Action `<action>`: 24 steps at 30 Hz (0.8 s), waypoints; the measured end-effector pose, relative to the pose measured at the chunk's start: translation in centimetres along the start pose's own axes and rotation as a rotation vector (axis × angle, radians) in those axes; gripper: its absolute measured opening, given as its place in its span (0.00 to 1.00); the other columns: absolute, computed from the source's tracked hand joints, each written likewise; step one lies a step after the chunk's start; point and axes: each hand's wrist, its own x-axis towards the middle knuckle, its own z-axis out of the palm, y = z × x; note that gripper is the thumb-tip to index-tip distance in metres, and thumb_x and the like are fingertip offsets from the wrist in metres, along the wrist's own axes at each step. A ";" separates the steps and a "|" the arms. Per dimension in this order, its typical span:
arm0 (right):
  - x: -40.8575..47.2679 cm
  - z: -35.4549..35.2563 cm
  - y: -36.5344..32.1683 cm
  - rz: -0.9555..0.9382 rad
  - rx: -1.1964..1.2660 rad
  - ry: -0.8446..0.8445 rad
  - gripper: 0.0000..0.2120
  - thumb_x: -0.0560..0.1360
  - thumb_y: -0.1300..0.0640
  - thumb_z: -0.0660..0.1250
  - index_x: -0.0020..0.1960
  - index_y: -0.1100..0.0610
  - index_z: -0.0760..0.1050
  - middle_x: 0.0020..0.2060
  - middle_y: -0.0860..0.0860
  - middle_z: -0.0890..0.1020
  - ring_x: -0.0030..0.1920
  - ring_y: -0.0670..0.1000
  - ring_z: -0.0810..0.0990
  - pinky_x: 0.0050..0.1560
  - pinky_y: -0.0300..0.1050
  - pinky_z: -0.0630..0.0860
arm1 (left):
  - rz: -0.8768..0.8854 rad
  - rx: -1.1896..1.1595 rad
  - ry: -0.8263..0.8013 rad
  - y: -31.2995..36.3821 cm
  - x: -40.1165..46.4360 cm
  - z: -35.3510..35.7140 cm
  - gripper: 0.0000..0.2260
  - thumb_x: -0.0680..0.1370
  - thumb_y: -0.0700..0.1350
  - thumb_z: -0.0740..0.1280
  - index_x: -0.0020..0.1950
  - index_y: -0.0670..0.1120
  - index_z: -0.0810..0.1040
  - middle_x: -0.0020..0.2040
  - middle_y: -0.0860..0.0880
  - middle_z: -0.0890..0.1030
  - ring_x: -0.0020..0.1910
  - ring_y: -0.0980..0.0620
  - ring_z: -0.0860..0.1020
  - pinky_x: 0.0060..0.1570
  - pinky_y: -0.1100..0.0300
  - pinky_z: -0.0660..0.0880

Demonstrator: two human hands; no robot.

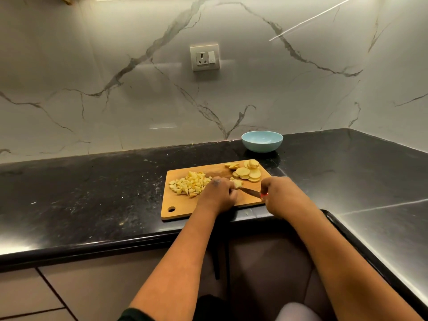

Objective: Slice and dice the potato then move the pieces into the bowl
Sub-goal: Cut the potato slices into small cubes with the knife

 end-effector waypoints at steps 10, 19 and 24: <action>0.0 2.6 -0.3 -0.092 0.238 0.261 0.03 0.78 0.57 0.65 0.51 0.54 0.76 0.40 0.54 0.78 0.38 0.53 0.76 0.39 0.49 0.78 | -0.142 -0.129 0.235 -0.2 -0.5 -0.3 0.13 0.76 0.39 0.63 0.56 0.41 0.84 0.55 0.44 0.83 0.56 0.49 0.78 0.56 0.62 0.72; 0.8 4.6 -2.0 -0.092 0.171 0.208 0.07 0.80 0.62 0.60 0.50 0.55 0.76 0.45 0.55 0.81 0.43 0.55 0.79 0.41 0.47 0.77 | -0.124 -0.019 0.134 -0.2 -0.3 0.3 0.12 0.76 0.40 0.60 0.49 0.41 0.84 0.49 0.44 0.83 0.50 0.48 0.77 0.51 0.57 0.75; 1.1 3.7 -4.5 -0.111 -0.059 0.109 0.12 0.80 0.64 0.58 0.60 0.56 0.75 0.55 0.55 0.79 0.54 0.55 0.79 0.48 0.45 0.75 | -0.103 -0.013 0.095 0.0 0.0 0.1 0.11 0.74 0.39 0.61 0.44 0.40 0.84 0.46 0.41 0.82 0.47 0.44 0.77 0.48 0.55 0.73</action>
